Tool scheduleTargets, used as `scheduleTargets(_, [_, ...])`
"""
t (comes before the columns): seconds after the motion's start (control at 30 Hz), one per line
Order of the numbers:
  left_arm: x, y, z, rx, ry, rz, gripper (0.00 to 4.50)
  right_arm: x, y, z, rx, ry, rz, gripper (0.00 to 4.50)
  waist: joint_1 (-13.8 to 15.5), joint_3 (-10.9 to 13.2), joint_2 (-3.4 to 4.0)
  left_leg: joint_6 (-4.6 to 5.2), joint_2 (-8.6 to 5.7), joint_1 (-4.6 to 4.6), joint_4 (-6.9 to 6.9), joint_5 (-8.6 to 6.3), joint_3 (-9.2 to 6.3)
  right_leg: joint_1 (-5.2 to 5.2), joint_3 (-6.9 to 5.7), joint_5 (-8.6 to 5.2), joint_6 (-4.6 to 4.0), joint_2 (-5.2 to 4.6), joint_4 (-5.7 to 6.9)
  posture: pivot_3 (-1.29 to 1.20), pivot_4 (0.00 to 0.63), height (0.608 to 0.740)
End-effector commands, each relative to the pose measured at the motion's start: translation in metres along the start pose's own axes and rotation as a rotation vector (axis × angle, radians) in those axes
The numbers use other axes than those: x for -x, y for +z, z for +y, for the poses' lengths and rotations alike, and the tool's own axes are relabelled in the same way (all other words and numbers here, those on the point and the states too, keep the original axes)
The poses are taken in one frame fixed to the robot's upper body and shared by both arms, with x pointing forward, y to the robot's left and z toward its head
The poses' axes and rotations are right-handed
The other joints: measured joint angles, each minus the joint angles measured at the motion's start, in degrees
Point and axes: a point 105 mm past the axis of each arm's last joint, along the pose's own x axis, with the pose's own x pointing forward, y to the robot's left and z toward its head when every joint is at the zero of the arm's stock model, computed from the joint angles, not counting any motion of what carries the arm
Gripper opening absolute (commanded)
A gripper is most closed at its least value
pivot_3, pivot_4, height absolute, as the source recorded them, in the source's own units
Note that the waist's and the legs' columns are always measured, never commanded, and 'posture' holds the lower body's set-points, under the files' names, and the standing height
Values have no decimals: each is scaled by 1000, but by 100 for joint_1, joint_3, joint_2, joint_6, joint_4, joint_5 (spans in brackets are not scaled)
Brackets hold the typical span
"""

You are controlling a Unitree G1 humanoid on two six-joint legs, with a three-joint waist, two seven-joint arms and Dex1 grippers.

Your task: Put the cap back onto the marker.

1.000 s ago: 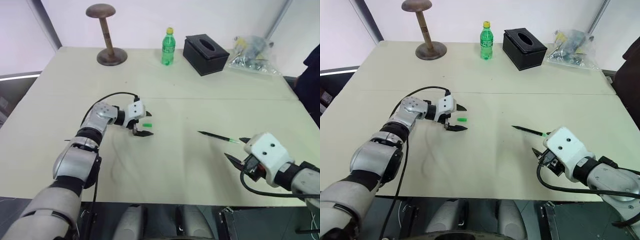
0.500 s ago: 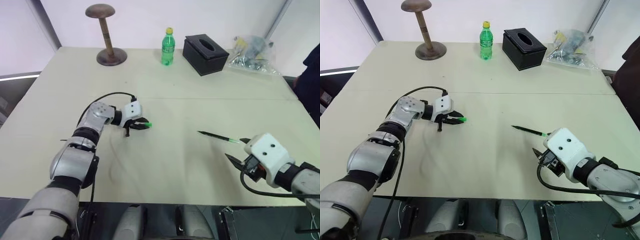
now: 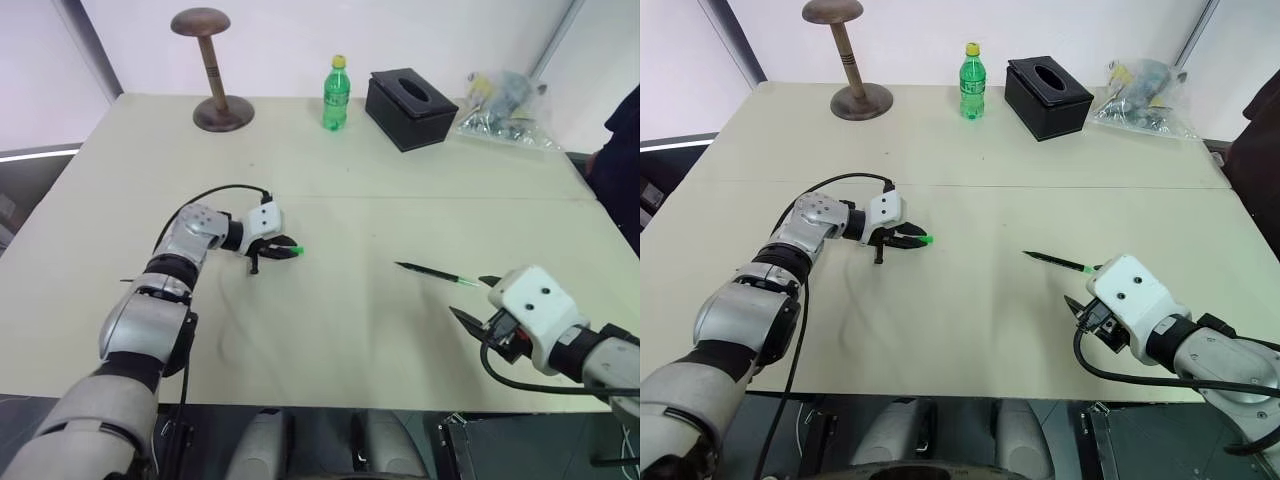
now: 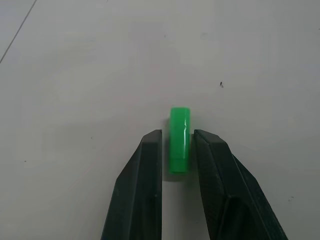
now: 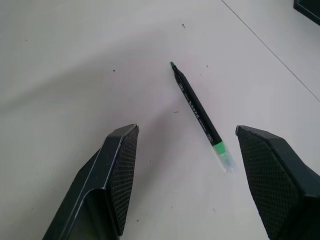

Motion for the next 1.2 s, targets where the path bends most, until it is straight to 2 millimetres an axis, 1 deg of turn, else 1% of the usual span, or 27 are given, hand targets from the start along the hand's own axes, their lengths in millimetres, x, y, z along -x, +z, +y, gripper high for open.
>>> scheduleTargets(0.03, [4, -7, -2, 7, -1, 20, 1032, 4, 9, -3, 43, -17, -28, 3177, 0, 0, 0, 0, 0, 0, 0, 0, 0, 0, 0, 0, 0, 0, 0, 0, 150, 740])
scheduleTargets(0.13, [3, -6, -2, 6, -5, 16, 192, 4, 9, -3, 44, -19, -28, 3177, 2, 0, 0, 0, 0, 0, 0, 0, 0, 0, 0, 0, 0, 0, 0, 0, 150, 740])
scheduleTargets(0.17, [3, -6, -2, 5, -5, 15, 85, 4, 9, -3, 44, -19, -27, 3177, 3, 0, 0, 0, 0, 0, 0, 0, 0, 0, 0, 0, 0, 0, 0, 0, 150, 740])
scheduleTargets(0.43, [2, -5, -2, 11, -4, 10, 85, 4, 9, -3, 40, -18, -27, 3177, 5, 0, 0, 0, 0, 0, 0, 0, 0, 0, 0, 0, 0, 0, 0, 0, 150, 740])
scheduleTargets(0.57, [4, 1, -1, -2, -13, -13, 85, 4, 9, -3, 46, -17, -21, 3177, 4, 0, 0, 0, 0, 0, 0, 0, 0, 0, 0, 0, 0, 0, 0, 0, 150, 740])
scheduleTargets(0.67, [7, 19, 4, -45, -27, -72, 85, 3, 4, -9, 56, -10, 0, 3177, 8, 1, -1, 0, -1, -2, 0, 0, 0, -1, 0, 0, 0, 0, 0, 0, 150, 740])
scheduleTargets(0.8, [11, 49, 10, -125, -46, -158, 85, -3, -5, -22, 35, 14, -2, 3177, 18, 3, -5, 0, -1, -5, 2, 0, 1, -2, 0, 0, 0, -2, -2, 0, 150, 740])
scheduleTargets(0.87, [12, 57, 10, -152, -53, -177, 85, -6, -7, -25, 34, 30, -7, 3177, 26, 3, -5, 0, -1, -5, 2, 0, 1, -2, 0, 0, 0, -2, -3, 0, 150, 740])
scheduleTargets(0.97, [14, 77, 8, -211, -76, -231, 85, -19, -11, -36, 34, 65, -26, 3177, 20, 3, -5, 0, 0, -5, 2, 0, 1, -2, 0, 0, 0, -1, -3, 0, 150, 740])
scheduleTargets(1.1, [17, 88, 2, -240, -101, -259, 85, -35, -15, -43, 12, 116, -59, 3177, -14, 3, -2, 0, 4, -5, 1, 0, 2, -3, 1, 0, 0, -1, -3, 0, 150, 740])
scheduleTargets(1.2, [19, 94, -4, -255, -111, -271, 85, -47, -24, -48, 6, 165, -55, 3177, -90, 3, -1, 0, 4, -5, 0, 0, 2, -5, 1, 0, 0, 0, -3, 0, 150, 740])
